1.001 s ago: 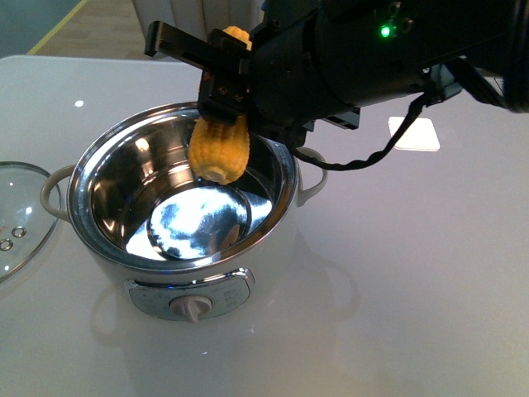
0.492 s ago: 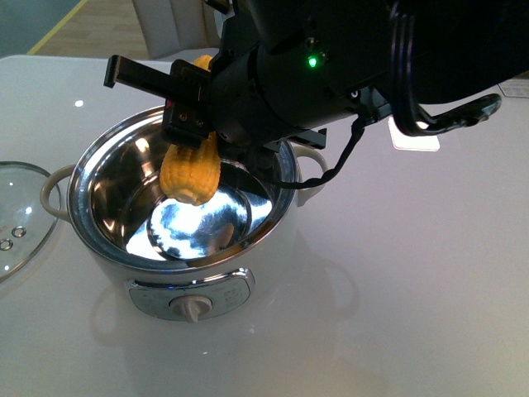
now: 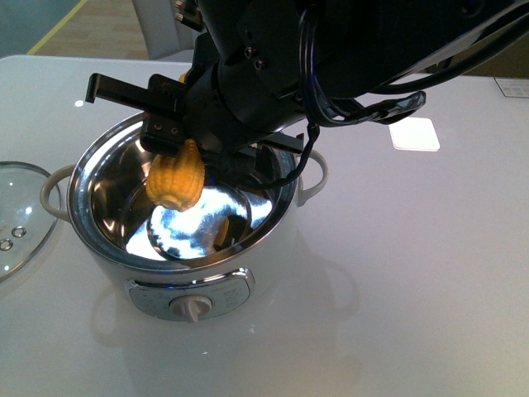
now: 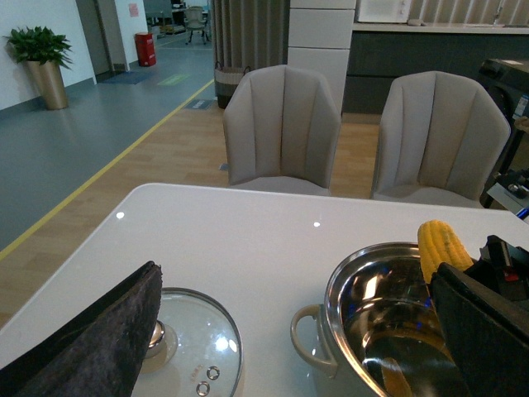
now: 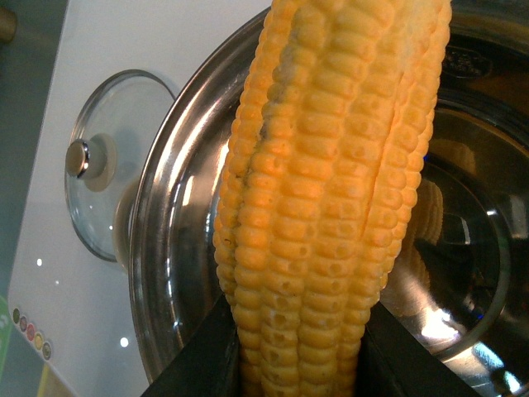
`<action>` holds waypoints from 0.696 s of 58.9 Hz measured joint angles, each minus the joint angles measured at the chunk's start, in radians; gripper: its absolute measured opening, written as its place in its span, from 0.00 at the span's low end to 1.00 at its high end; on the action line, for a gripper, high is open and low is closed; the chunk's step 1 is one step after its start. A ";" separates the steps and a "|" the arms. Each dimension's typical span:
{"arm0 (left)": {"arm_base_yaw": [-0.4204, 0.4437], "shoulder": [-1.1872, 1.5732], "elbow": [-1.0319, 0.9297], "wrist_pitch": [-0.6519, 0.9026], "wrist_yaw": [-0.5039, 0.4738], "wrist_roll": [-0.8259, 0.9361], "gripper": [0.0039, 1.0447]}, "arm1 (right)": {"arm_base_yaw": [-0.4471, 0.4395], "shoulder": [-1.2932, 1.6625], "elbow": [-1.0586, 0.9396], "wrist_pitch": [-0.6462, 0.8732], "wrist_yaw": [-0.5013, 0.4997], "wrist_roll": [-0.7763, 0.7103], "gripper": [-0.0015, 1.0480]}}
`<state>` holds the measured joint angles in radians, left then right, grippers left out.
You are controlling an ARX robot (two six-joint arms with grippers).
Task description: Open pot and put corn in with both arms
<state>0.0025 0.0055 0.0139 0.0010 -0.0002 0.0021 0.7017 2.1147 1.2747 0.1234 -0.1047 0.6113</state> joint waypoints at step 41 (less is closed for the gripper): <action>0.000 0.000 0.000 0.000 0.000 0.000 0.94 | -0.008 0.042 0.058 -0.024 0.016 0.045 0.91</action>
<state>0.0025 0.0055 0.0139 0.0010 -0.0002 0.0021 0.6933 2.1567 1.3327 0.0998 -0.0887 0.6559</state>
